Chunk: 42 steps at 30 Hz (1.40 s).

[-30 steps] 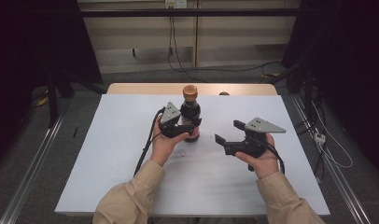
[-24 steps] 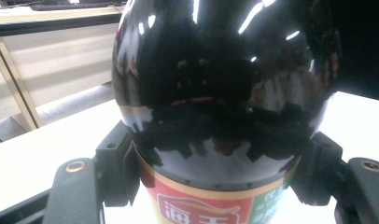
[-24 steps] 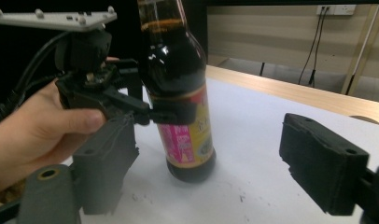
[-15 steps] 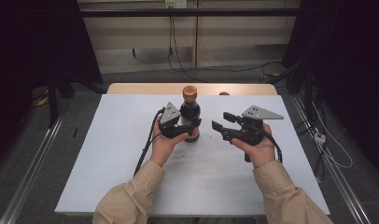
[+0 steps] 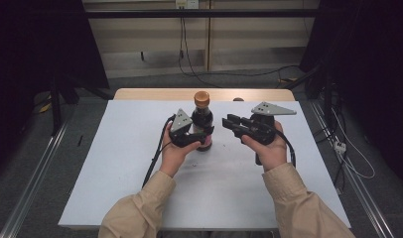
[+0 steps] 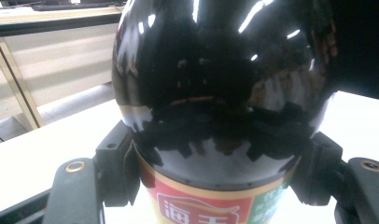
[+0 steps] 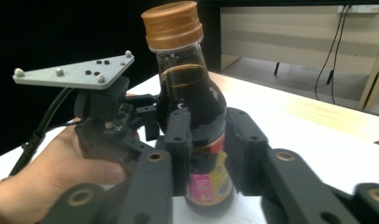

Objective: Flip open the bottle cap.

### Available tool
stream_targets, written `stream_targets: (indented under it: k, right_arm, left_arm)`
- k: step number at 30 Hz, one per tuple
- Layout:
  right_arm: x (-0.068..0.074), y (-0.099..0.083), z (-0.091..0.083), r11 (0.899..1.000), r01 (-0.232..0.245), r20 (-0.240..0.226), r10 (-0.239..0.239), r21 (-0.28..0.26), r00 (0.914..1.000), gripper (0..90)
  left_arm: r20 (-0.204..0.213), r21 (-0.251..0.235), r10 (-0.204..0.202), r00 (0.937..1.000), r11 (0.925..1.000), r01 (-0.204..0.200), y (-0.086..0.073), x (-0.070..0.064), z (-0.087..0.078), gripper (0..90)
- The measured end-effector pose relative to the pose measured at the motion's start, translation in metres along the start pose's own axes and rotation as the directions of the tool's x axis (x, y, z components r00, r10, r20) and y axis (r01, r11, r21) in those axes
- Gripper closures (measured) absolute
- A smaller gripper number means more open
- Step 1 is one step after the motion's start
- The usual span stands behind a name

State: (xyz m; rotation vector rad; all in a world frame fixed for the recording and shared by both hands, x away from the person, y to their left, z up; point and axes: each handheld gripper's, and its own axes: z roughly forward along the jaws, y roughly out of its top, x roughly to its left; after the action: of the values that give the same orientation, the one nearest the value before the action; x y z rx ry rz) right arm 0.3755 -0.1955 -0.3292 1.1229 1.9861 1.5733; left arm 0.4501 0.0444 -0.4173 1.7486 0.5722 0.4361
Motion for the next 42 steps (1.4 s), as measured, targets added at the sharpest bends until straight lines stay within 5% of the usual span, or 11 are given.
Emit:
stream_targets:
  k: [6,23,42]
  right_arm:
    - [-0.002,0.003,0.004,1.000,0.011,-0.027,-0.011,0.014,0.9996,90.0]
    - [0.008,0.018,0.017,0.995,0.095,-0.053,-0.094,0.030,0.9942,90.0]
    - [0.010,0.040,0.030,0.992,0.119,-0.059,-0.116,0.046,0.9914,90.0]
  left_arm:
    - [0.000,-0.005,-0.002,1.0000,1.0000,0.002,0.000,0.001,0.001,29.9]
    - [-0.002,0.006,-0.008,1.0000,1.0000,0.008,0.001,0.001,0.000,30.0]
    - [-0.011,0.014,-0.007,0.9999,0.9999,0.007,0.002,0.000,0.001,30.5]
